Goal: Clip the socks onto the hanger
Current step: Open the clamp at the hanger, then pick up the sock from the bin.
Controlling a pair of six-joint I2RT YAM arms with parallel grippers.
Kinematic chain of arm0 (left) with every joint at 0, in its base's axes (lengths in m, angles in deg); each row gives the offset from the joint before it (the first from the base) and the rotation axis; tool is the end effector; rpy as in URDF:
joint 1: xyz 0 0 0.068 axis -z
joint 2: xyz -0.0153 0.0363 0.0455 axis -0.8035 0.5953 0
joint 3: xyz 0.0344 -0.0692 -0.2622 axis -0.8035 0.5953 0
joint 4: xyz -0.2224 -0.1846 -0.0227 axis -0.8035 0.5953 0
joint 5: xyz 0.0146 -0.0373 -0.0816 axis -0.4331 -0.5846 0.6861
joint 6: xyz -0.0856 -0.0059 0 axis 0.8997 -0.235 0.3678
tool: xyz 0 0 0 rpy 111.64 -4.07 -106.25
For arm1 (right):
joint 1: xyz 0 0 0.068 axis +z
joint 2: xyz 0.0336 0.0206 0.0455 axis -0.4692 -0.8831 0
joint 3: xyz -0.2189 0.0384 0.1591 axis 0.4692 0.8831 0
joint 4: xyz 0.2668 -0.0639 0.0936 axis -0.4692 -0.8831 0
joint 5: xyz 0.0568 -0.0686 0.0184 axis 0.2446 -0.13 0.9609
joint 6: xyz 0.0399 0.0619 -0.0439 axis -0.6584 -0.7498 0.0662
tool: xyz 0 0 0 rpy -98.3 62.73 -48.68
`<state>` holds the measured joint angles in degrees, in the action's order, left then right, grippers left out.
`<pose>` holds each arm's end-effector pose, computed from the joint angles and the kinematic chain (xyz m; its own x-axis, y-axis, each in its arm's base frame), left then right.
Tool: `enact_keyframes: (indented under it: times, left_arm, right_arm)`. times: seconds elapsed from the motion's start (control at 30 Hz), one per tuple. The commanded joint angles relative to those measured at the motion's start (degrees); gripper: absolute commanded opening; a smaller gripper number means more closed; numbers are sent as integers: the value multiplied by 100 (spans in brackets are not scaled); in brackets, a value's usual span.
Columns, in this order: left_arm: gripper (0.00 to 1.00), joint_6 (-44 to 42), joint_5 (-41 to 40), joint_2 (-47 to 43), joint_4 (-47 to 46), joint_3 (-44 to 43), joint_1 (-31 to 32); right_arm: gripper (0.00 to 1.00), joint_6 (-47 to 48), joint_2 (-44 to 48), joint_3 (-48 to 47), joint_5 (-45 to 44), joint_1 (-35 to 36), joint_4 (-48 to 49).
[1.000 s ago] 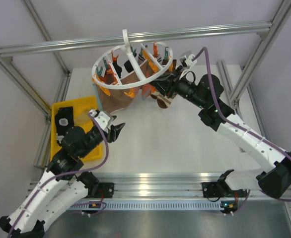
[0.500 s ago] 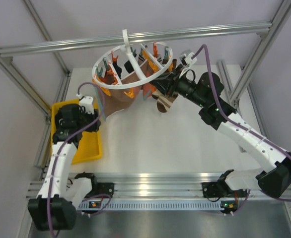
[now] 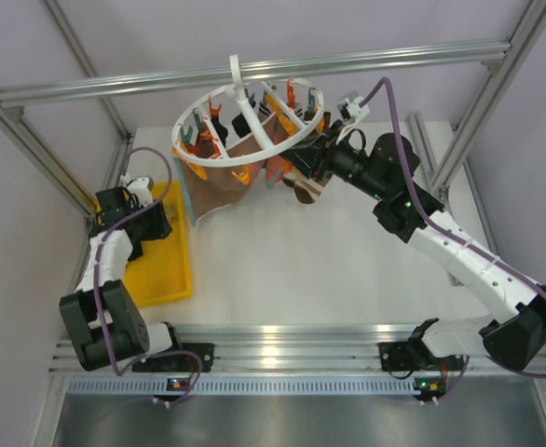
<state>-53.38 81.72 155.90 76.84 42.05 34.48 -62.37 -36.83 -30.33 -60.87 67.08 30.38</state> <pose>0.3074 0.0756 0.1950 -0.7041 -0.0685 -0.7068 0.0618 0.9857 -0.1571 0.2717 0.2464 0.4504 -0.1744 0.2774 -0.9448 -0.7992 0.5207 0.3004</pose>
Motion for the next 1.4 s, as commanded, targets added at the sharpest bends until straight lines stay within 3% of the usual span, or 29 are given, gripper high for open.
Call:
enact_keyframes:
  times: [0.0,0.43,0.7,0.93,1.17,1.37]
  left_arm:
    - [52,142,-11,406,-779,-333,-123]
    - [56,881,-749,2330,-1720,-1186,-88]
    - [52,601,-1066,2692,-1747,-1082,26]
    - [34,337,-1040,2780,-1563,-1072,132]
    - [0,-181,-804,2535,-1062,-1231,167]
    - [0,-981,-468,1515,-343,-1002,167]
  right_arm:
    - [0,-130,-249,-276,-599,-77,53]
    - [0,-121,-266,-232,-626,-77,36]
    - [0,-34,-258,-232,-626,-86,18]
    - [0,19,-275,-267,-608,-77,-34]
    - [0,37,-240,-293,-617,-77,-70]
    - [0,90,-144,-188,-608,-77,-87]
